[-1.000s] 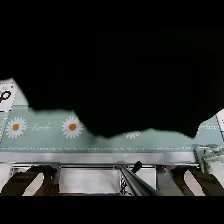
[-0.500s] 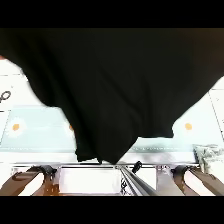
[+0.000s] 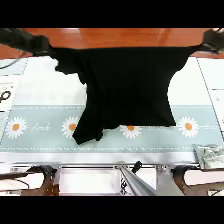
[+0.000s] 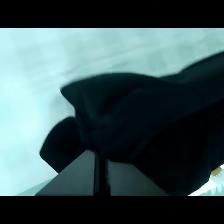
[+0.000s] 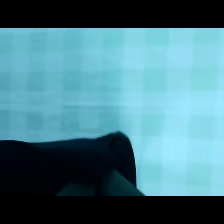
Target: Fold the shirts.
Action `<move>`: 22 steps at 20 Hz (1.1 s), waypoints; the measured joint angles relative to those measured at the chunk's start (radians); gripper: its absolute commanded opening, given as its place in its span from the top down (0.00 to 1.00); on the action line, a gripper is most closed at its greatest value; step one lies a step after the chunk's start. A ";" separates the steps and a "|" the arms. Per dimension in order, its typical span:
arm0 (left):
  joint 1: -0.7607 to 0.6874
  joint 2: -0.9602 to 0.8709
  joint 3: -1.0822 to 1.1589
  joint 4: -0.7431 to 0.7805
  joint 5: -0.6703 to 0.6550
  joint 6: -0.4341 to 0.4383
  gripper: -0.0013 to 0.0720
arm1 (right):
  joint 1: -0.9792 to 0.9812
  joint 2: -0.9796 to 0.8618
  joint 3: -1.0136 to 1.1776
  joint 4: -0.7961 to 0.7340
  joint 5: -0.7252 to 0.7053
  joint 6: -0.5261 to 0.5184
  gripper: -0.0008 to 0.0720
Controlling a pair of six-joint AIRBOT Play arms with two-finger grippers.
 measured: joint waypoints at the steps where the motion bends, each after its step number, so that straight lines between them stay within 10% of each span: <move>1: 0.000 -0.056 -0.002 -0.013 -0.002 -0.022 0.95 | 0.000 -0.045 0.000 0.003 -0.006 0.011 0.94; 4: -0.009 -0.199 -0.003 -0.079 -0.026 -0.082 0.90 | 0.012 -0.144 0.000 -0.013 0.010 0.031 0.94; 6: -0.023 -0.262 -0.003 -0.120 -0.034 -0.115 0.43 | 0.035 -0.191 0.001 -0.037 0.037 0.035 0.84; 7: -0.032 -0.288 -0.003 -0.141 -0.048 -0.136 0.26 | 0.047 -0.204 0.001 -0.048 0.048 0.035 0.53; 8: -0.040 -0.302 -0.002 -0.153 -0.051 -0.151 0.26 | 0.057 -0.214 0.001 -0.044 0.058 0.028 0.39; 22: -0.010 0.021 -0.358 0.103 -0.215 -0.142 0.25 | -0.058 -0.006 -0.185 -0.094 0.302 -0.101 0.30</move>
